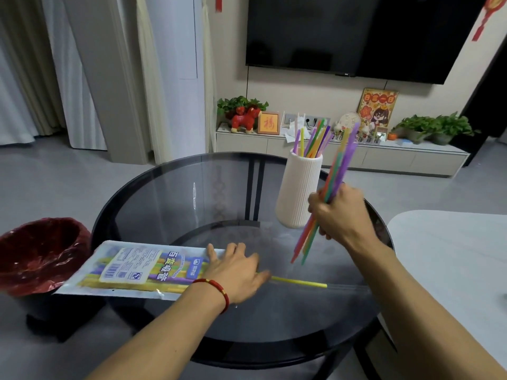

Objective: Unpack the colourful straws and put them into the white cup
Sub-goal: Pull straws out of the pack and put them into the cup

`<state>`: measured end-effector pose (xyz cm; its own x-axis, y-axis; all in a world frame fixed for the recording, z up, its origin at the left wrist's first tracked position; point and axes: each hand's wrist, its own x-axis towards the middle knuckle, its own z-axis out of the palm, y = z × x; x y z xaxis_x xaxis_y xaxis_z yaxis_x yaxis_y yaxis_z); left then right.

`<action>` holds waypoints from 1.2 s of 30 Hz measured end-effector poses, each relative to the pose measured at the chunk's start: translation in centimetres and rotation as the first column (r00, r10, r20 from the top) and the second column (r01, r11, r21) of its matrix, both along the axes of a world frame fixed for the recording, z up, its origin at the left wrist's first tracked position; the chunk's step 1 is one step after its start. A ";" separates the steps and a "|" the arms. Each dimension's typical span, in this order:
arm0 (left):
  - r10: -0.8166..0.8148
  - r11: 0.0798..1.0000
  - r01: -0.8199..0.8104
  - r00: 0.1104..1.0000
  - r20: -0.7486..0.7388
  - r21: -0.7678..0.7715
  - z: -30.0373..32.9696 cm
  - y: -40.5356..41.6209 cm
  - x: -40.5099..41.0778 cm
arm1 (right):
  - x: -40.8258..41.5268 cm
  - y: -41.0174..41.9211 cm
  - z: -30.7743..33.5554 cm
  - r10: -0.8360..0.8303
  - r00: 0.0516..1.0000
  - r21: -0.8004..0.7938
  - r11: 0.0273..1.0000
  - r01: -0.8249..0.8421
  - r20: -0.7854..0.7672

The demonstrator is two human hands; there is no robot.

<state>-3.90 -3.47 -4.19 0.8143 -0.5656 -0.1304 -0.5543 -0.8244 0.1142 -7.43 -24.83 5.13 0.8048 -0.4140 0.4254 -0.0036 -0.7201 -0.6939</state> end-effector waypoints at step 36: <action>0.201 0.927 -0.092 0.940 0.274 -0.364 0.8 -1.2 0.7 | -0.3 -0.8 -1.9 -0.003 0.967 0.691 0.700 -0.180 0.255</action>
